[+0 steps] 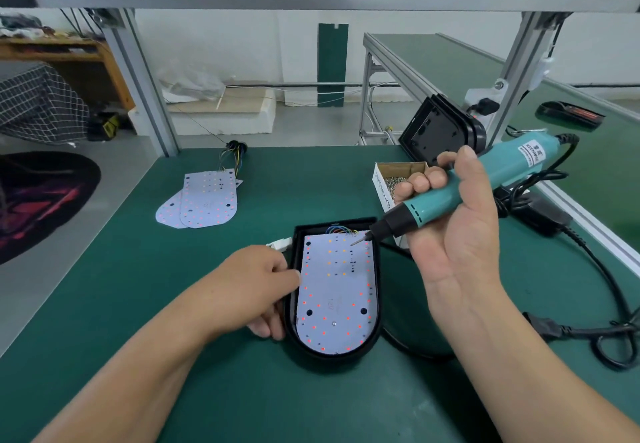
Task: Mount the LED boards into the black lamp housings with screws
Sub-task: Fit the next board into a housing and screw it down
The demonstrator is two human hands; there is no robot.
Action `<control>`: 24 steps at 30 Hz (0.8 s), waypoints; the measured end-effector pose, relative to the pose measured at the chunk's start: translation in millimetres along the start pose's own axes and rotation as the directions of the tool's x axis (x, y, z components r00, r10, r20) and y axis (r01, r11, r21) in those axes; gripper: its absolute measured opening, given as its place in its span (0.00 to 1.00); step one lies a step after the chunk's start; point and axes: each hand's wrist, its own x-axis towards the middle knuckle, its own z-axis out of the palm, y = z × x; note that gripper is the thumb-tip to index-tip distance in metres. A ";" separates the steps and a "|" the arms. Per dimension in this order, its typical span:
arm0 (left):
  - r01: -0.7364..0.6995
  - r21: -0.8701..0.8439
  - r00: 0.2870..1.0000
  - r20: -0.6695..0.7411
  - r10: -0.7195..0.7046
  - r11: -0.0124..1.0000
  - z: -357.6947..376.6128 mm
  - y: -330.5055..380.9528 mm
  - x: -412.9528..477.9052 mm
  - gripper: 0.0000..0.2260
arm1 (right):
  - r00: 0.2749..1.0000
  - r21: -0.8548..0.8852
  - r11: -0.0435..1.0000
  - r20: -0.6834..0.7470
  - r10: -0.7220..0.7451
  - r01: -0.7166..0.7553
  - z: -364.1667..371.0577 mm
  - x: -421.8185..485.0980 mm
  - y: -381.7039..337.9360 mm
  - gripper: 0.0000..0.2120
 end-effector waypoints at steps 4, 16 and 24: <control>-0.023 -0.207 1.000 -0.024 0.018 0.978 10.2 3.4 3.1 0.11 | 0.999 0.059 0.998 0.026 -0.019 0.017 1.3 -0.3 -5.6 0.09; -0.061 -0.199 0.994 -0.100 0.042 0.978 18.6 9.0 3.0 0.12 | 0.987 -0.060 0.996 0.147 0.067 -0.059 6.6 -7.7 7.7 0.09; -0.039 -0.248 0.996 -0.082 0.019 0.968 17.6 9.2 3.8 0.11 | 0.974 -0.296 0.953 0.190 0.121 -0.061 13.2 -25.4 33.4 0.03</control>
